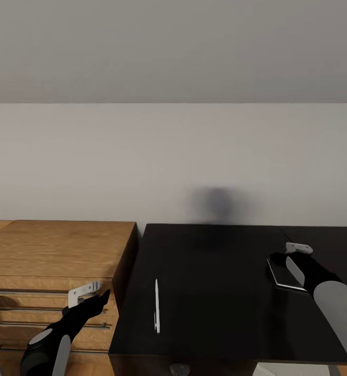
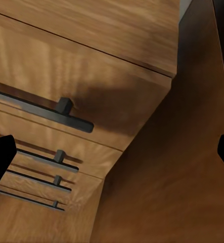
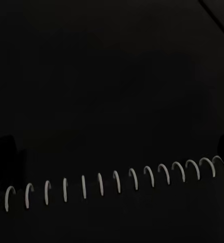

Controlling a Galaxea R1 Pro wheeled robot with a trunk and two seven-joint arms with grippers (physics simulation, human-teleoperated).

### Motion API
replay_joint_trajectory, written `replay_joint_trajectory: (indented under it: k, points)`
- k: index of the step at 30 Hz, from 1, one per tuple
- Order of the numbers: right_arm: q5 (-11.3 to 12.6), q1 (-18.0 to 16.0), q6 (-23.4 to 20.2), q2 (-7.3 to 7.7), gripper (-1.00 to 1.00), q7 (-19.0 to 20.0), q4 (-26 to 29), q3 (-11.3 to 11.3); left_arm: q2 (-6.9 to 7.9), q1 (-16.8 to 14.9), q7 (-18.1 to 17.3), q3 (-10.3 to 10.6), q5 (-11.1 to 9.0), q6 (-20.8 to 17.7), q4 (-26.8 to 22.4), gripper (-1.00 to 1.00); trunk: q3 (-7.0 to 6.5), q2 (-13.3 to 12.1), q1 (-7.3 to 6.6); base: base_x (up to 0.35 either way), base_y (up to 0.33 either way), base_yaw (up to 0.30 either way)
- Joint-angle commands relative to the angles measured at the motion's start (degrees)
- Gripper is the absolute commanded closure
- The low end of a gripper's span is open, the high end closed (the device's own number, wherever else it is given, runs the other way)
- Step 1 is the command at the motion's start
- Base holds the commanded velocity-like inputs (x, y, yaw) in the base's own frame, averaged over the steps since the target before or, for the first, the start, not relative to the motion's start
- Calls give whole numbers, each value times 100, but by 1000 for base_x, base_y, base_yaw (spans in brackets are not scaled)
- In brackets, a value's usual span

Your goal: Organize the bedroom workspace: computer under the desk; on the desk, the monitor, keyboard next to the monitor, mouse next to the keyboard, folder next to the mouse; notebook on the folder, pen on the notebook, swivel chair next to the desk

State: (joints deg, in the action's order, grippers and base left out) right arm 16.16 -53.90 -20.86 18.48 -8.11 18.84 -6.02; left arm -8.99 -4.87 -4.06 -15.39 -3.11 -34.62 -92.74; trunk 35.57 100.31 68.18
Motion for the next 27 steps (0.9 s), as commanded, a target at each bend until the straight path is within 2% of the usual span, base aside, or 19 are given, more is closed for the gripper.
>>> replay_joint_trajectory:
  k: [1, 9, 17, 27]
  points:
    - [71, 2, -31, 7, -100, -41, -229, -57, -6, -5, -24, -17, -31, -36, -7, -100, 7, 3, 0, 0, 0, 0]
    - [71, 2, -32, 7, -100, -41, -231, -58, -6, -5, -32, -26, -31, -36, -7, -100, 7, 3, 0, 0, 0, 0]
    - [71, 2, -32, 7, -100, -41, -232, -81, -6, -5, -40, -128, -31, -36, -4, -100, 7, 3, 0, -5, 0, 0]
    - [71, 2, -32, 7, -100, -41, -232, -95, -6, -5, -42, -148, -31, -32, -7, -100, 7, 3, 0, -191, 0, 0]
